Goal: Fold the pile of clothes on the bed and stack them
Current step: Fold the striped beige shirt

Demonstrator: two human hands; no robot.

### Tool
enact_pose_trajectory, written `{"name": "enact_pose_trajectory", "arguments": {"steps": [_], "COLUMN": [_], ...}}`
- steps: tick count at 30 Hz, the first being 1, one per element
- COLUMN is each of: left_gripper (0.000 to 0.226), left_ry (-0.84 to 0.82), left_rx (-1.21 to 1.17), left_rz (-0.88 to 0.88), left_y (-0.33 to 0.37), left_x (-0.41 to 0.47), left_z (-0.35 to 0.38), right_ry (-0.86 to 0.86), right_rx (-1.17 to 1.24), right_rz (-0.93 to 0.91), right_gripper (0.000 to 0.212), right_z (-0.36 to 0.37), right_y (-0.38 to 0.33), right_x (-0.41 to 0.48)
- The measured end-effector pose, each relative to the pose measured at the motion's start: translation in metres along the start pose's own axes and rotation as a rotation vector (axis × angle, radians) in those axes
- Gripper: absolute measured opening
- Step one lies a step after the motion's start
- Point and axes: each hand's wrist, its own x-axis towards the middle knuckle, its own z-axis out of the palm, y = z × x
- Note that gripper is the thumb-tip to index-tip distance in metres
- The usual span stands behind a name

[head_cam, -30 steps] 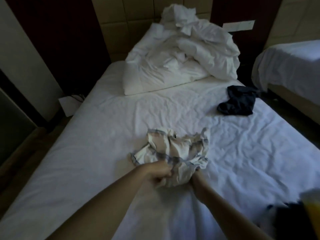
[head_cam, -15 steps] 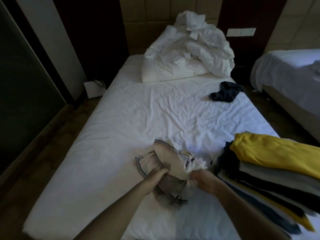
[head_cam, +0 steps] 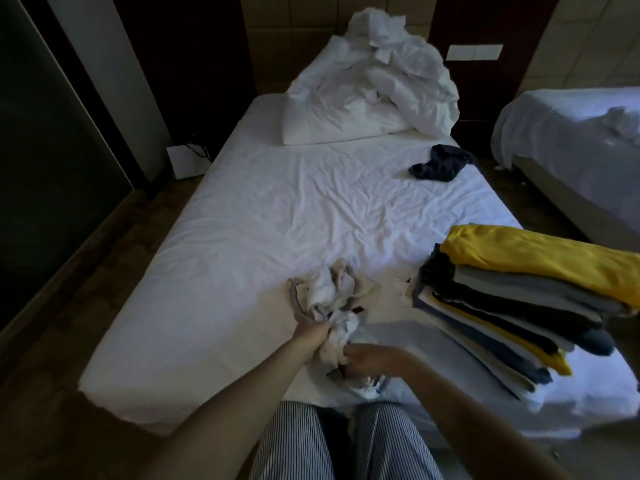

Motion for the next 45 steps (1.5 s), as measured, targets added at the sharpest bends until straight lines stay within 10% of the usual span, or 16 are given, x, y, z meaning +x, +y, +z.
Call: {"name": "enact_pose_trajectory", "arguments": {"steps": [6,11,17,22,28,35,37,41,45], "left_gripper": [0.012,0.024,0.035,0.047,0.082,0.031,0.018,0.024,0.043], "left_ry": [-0.115,-0.33,0.216,0.306,-0.093,-0.557,-0.52,-0.28,-0.114], "left_rx": [0.066,0.083,0.169,0.655,1.045,1.151,1.139,1.217,1.137], "left_rz": [0.035,-0.048,0.024,-0.022,0.862,0.605,0.651,0.823,0.745], "left_y": [-0.026,-0.024,-0.03,-0.028,0.045,0.13,0.144,0.176,0.207], "left_x": [-0.014,-0.026,0.003,0.008,0.024,0.004,0.002,-0.009,-0.037], "left_z": [-0.018,-0.016,-0.02,-0.021,0.003,-0.002,-0.014,-0.039,-0.059], "right_ry": [0.095,0.32,0.531,0.507,0.215,0.308,0.366,0.401,0.559], "right_rx": [1.306,1.085,1.055,1.38,1.217,0.925,0.525,-0.403,-0.779], "right_rz": [-0.104,0.171,0.301,0.161,-0.195,-0.295,-0.266,-0.034,0.134], "right_gripper": [0.018,0.039,0.025,0.024,0.033,0.02,0.011,0.065,0.052], "right_z": [0.01,0.015,-0.002,-0.009,-0.05,-0.136,-0.151,-0.172,-0.182], "right_y": [0.028,0.033,0.037,0.055,0.033,-0.005,-0.015,-0.029,-0.042], "right_x": [0.02,0.043,0.043,0.028,0.008,-0.047,-0.061,-0.071,-0.073]}}
